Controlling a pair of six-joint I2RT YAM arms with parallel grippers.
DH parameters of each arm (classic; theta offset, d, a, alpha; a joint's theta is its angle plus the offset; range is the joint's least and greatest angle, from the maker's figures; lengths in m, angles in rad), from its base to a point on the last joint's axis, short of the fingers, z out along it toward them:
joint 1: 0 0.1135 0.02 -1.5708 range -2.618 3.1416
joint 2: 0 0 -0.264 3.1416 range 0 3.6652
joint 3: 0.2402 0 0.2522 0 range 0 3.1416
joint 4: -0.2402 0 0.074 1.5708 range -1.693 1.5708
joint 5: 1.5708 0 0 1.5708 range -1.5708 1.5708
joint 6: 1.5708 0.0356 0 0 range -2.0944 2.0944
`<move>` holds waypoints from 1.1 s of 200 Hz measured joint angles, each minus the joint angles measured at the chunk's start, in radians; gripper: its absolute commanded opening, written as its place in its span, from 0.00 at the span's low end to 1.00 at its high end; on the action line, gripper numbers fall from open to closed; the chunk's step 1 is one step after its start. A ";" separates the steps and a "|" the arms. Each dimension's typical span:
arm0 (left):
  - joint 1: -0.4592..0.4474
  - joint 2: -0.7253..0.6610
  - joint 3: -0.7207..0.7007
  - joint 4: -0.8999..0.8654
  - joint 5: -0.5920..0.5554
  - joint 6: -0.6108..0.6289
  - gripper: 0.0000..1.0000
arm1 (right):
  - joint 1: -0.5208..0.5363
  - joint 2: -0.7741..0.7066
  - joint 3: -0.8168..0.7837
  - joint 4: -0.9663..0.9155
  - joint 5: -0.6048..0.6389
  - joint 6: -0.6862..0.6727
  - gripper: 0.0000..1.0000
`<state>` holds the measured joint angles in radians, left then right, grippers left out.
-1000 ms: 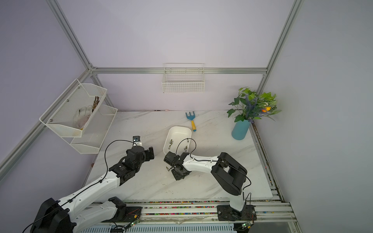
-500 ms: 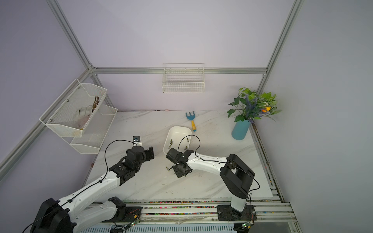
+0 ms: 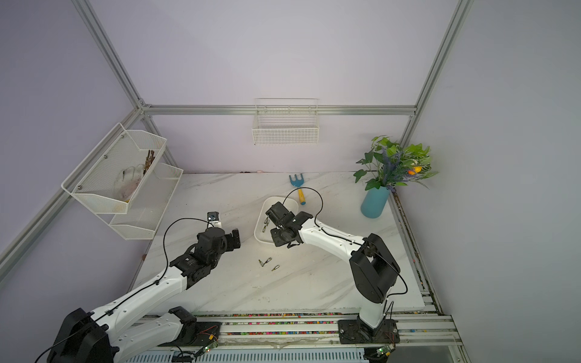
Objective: Put the bit on the desktop into the storage box
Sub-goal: Place the screwdriver bit in the storage box.
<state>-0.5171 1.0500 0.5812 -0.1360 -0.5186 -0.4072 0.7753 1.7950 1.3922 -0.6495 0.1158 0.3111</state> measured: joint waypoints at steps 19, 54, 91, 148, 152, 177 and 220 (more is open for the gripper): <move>0.000 0.002 0.000 0.000 0.011 0.000 1.00 | -0.022 0.047 0.032 0.037 -0.006 -0.006 0.15; 0.000 0.002 0.000 -0.007 0.027 0.000 1.00 | -0.048 0.131 0.084 0.071 -0.018 -0.011 0.27; 0.000 0.012 0.018 -0.043 0.079 0.000 1.00 | -0.062 0.153 0.098 0.084 -0.024 -0.017 0.47; -0.008 0.040 0.055 -0.114 0.203 -0.064 1.00 | -0.075 -0.018 -0.024 0.122 -0.041 -0.026 0.53; -0.011 0.045 0.055 -0.121 0.211 -0.073 1.00 | -0.076 -0.036 -0.037 0.126 -0.043 -0.027 0.53; -0.054 0.087 0.060 -0.154 0.252 -0.114 1.00 | -0.080 -0.173 -0.167 0.185 -0.046 -0.043 0.56; -0.168 0.224 0.125 -0.198 0.278 -0.185 0.95 | -0.080 -0.418 -0.502 0.398 -0.006 -0.068 0.60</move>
<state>-0.6853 1.2743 0.7063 -0.3340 -0.2405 -0.5926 0.6952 1.3769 0.8898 -0.2512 0.1101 0.2432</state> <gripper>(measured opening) 0.967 0.590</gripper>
